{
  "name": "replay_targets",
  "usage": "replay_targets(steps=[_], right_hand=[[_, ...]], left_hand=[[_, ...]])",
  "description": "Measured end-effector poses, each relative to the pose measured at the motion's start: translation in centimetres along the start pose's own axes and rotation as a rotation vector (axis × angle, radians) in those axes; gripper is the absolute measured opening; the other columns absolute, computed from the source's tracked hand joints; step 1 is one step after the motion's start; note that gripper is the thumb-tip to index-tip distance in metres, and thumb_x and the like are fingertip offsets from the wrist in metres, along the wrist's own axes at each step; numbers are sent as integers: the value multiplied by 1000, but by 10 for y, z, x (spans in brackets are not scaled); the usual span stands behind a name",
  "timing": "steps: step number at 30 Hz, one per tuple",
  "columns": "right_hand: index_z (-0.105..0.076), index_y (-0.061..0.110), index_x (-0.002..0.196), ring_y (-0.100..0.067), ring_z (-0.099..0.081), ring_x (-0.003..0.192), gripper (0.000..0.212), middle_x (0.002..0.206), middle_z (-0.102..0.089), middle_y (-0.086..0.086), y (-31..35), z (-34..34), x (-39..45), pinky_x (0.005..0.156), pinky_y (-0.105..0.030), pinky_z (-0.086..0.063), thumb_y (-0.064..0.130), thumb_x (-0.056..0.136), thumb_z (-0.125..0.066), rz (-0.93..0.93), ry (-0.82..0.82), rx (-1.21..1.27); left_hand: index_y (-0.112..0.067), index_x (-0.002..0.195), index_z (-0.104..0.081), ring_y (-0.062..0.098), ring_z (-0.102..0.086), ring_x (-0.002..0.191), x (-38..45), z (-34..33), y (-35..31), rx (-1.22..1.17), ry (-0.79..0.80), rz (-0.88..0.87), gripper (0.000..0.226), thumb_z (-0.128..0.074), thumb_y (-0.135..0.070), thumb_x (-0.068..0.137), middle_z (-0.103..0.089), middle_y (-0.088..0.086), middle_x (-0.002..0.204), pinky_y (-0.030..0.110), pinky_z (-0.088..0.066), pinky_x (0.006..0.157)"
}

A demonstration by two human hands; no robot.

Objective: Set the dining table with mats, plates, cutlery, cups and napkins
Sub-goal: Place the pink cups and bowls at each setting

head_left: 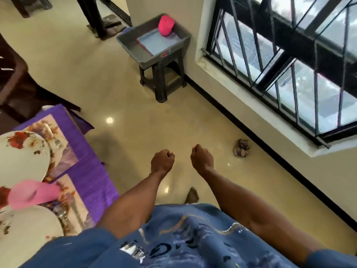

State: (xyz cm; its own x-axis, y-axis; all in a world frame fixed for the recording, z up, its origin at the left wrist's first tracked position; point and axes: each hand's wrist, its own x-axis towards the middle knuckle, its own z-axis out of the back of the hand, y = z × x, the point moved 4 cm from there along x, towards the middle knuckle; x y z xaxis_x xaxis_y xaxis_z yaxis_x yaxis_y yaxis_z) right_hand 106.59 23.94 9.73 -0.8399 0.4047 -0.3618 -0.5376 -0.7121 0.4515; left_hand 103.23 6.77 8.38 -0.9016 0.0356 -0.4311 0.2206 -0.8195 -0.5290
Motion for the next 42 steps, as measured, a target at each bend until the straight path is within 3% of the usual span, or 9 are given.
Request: replay_targets(steps=[4, 8, 11, 17, 22, 26, 32, 38, 42], right_hand=[[-61, 8, 100, -39, -63, 89, 33, 102, -67, -19, -18, 0, 24, 68, -36, -42, 32, 101, -38, -49, 64, -24], [-61, 9, 102, -38, -62, 91, 34, 104, -67, -18, -12, 9, 75, 71, -37, -45, 33, 101, -38, -49, 115, -41], [-61, 9, 98, -36, -62, 84, 33, 99, -67, -17, 5, 11, 121, 65, -33, -41, 32, 100, -37, -40, 128, -47], [-60, 8, 96, -35, -60, 84, 25, 96, -65, -16, 66, 16, 243, 62, -32, -39, 24, 97, -40, -38, 147, -62], [-59, 2, 102, -33, -59, 88, 20, 101, -63, -18, 146, 29, 344, 67, -30, -40, 10, 90, -45, -81, 174, 43], [-63, 2, 101, -29, -59, 88, 21, 92, -59, -11, 208, 40, 409, 67, -29, -44, 9, 88, -48, -53, 184, 75], [-68, -6, 98, -39, -62, 99, 23, 103, -68, -24, 260, 62, 540, 76, -36, -48, 6, 85, -53, -64, 180, 85], [-69, 7, 89, -33, -64, 88, 16, 90, -67, -17, 299, 78, 705, 74, -37, -52, 13, 85, -54, -118, 206, 219], [-57, 16, 79, -30, -64, 86, 15, 94, -66, -14, 325, 91, 798, 79, -37, -56, 19, 89, -47, -141, 330, 185]], left_hand=[[-12, 72, -58, 35, -60, 84, 24, -14, -20, 104, 110, -35, 30, -52, -33, 92, -67, 14, 85, 33, -41, 64], [-11, 71, -59, 34, -60, 83, 75, 0, -35, 34, 17, 40, 29, -54, -32, 91, -67, 14, 84, 30, -35, 62], [-11, 69, -57, 34, -61, 79, 119, 3, -36, 29, 28, 58, 33, -54, -35, 91, -66, 13, 80, 31, -35, 59], [-15, 69, -54, 35, -62, 86, 251, 47, -51, 81, 84, 2, 26, -55, -30, 89, -68, 16, 90, 33, -41, 65], [-14, 76, -60, 33, -62, 88, 374, 128, -79, 24, 8, 66, 20, -58, -29, 88, -68, 13, 92, 31, -43, 68], [-14, 78, -60, 32, -62, 89, 448, 168, -102, 68, 17, 36, 16, -60, -27, 87, -67, 11, 91, 34, -48, 71], [-16, 78, -57, 30, -63, 87, 558, 202, -150, 77, 5, 17, 14, -60, -25, 88, -68, 11, 92, 33, -49, 72], [-10, 92, -60, 28, -62, 93, 687, 218, -197, 94, -4, 50, 18, -57, -28, 94, -63, 10, 93, 30, -42, 71], [-5, 98, -64, 28, -62, 93, 751, 233, -237, 22, 12, 155, 21, -57, -24, 92, -65, 11, 95, 40, -49, 76]])
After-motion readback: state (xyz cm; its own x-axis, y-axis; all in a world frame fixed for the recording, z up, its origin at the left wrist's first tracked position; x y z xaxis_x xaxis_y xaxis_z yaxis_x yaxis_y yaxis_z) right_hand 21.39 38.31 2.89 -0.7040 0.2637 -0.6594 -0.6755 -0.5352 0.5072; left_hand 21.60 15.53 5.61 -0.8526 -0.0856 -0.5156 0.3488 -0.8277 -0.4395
